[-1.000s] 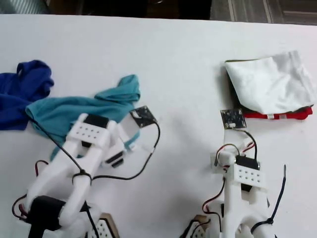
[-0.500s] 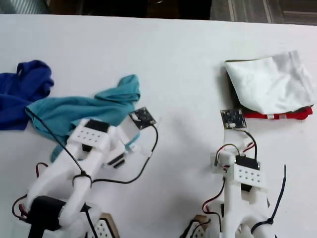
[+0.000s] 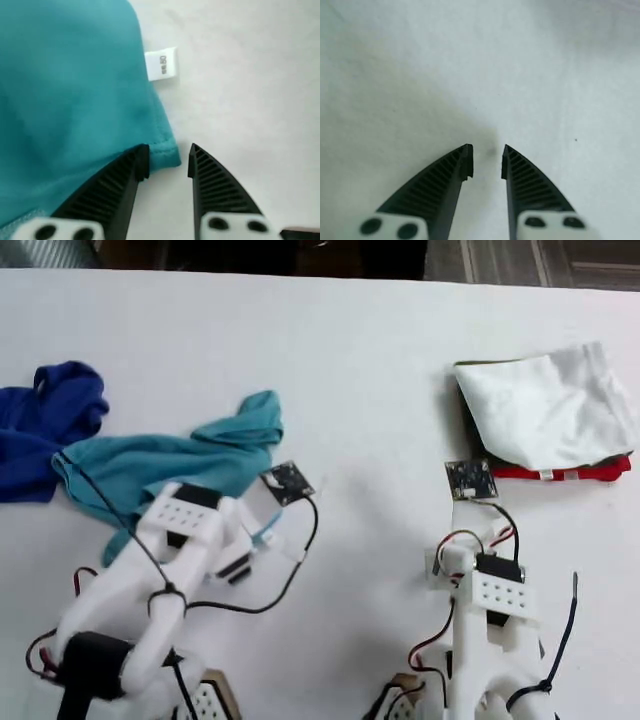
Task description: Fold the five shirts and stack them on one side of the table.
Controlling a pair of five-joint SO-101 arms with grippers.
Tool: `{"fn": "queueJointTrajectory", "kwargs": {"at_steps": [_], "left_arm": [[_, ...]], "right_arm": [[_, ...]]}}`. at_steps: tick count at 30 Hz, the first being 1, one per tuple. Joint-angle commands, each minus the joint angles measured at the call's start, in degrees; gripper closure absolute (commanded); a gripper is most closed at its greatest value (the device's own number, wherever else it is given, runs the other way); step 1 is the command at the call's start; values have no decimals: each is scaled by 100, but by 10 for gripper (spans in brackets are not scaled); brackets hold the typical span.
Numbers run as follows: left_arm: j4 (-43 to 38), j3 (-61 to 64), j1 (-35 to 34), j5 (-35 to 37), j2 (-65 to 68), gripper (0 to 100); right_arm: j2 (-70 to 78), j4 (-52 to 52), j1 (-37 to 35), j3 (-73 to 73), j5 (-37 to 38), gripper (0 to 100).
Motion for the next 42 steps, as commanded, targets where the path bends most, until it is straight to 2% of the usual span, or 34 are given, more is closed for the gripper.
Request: {"fn": "queueJointTrajectory", "kwargs": {"at_steps": [1, 5, 9, 11, 13, 18, 23, 28, 31, 34, 39, 42], "left_arm": [[-53, -303, 26, 53, 440, 845], [-18, -637, 18, 62, 1169, 850], [44, -769, 18, 281, 1196, 850], [44, -769, 44, 308, 1152, 886], [44, -769, 53, 316, 1090, 974], [220, -796, 18, 325, 774, 972], [1292, -1455, 18, 316, -26, 974], [2857, -2967, -193, 264, -1125, 974], [3640, -3952, -809, -193, -1538, 974], [4035, -4673, -1978, -879, -1697, 974], [3771, -5007, -4290, -2127, -1697, 974], [3490, -4998, -5240, -2400, -1688, 974]], "right_arm": [[-22, -75, 40, -35, -18, 900], [-22, -75, 40, -35, -18, 900], [-22, -75, 40, -35, -18, 900], [-22, -75, 40, -35, -18, 900], [-22, -75, 40, -35, -18, 900], [-22, -75, 40, -35, -18, 900], [-22, -75, 40, -35, -18, 900], [-13, -75, 40, -35, -18, 900], [-4, -75, 40, -88, 9, 898], [31, 57, -119, -378, 35, 897], [48, 1095, -1112, -1662, -26, 897], [198, 1578, -1974, -2541, -299, 896]]}}
